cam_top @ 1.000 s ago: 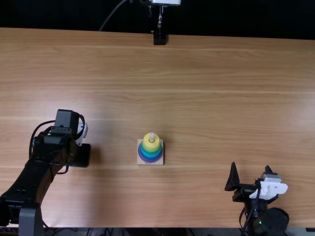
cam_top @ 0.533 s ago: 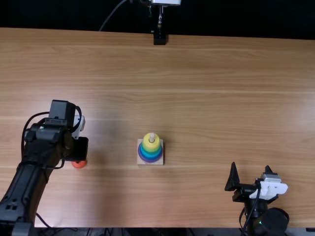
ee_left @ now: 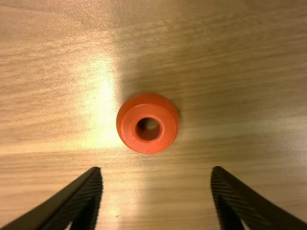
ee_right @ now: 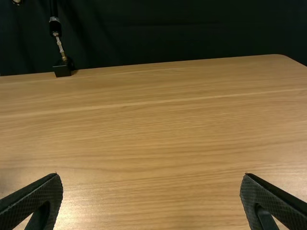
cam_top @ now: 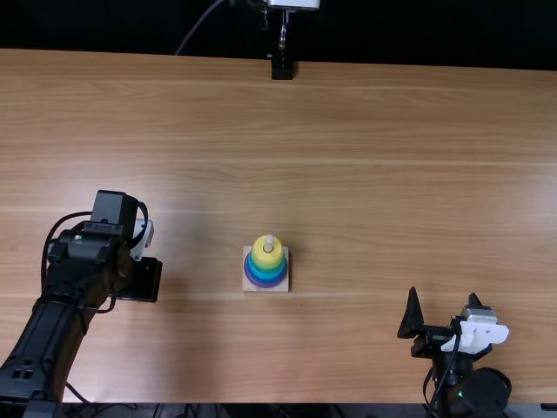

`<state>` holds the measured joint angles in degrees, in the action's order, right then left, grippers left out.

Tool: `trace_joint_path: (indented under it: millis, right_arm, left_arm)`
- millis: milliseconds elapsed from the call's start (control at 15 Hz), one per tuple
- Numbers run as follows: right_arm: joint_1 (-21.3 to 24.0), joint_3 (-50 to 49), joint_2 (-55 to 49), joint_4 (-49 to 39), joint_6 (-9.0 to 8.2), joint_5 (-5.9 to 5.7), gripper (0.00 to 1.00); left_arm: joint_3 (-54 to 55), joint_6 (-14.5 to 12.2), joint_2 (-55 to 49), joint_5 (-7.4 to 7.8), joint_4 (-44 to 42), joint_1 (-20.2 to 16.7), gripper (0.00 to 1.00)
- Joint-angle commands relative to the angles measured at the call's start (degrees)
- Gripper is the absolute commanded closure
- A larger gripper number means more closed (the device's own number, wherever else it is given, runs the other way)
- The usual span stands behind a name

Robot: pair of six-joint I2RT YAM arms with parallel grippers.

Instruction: Build the Hanoi tower: stack the rings onto the peg from bottom to top in this color order: purple, dark blue, light blue, dark green, light green, yellow, orange.

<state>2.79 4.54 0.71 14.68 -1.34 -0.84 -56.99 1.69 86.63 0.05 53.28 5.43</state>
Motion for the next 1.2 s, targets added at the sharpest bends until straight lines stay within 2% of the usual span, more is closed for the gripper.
trace_joint_path:
  millis: [0, 267, 467, 1133]
  right_arm:
    - [0.6, -3.7, -0.7, 4.2, 0.18, -0.11, 0.0]
    - [0.6, -3.7, -0.7, 4.2, 0.18, -0.11, 0.0]
    - [0.6, -3.7, -0.7, 4.2, 0.18, -0.11, 0.0]
    - [0.6, -3.7, -0.7, 4.2, 0.18, -0.11, 0.0]
  left_arm:
    - [1.1, -0.2, 0.3, 0.16, -0.4, 0.3, 0.0]
    - [1.0, -0.7, 4.1, 0.37, -0.8, 0.3, 0.0]
    - [1.0, -4.1, 6.9, 0.37, -0.9, 0.2, 0.0]
    - [1.0, -4.4, 12.9, -0.16, -4.8, 0.2, 0.0]
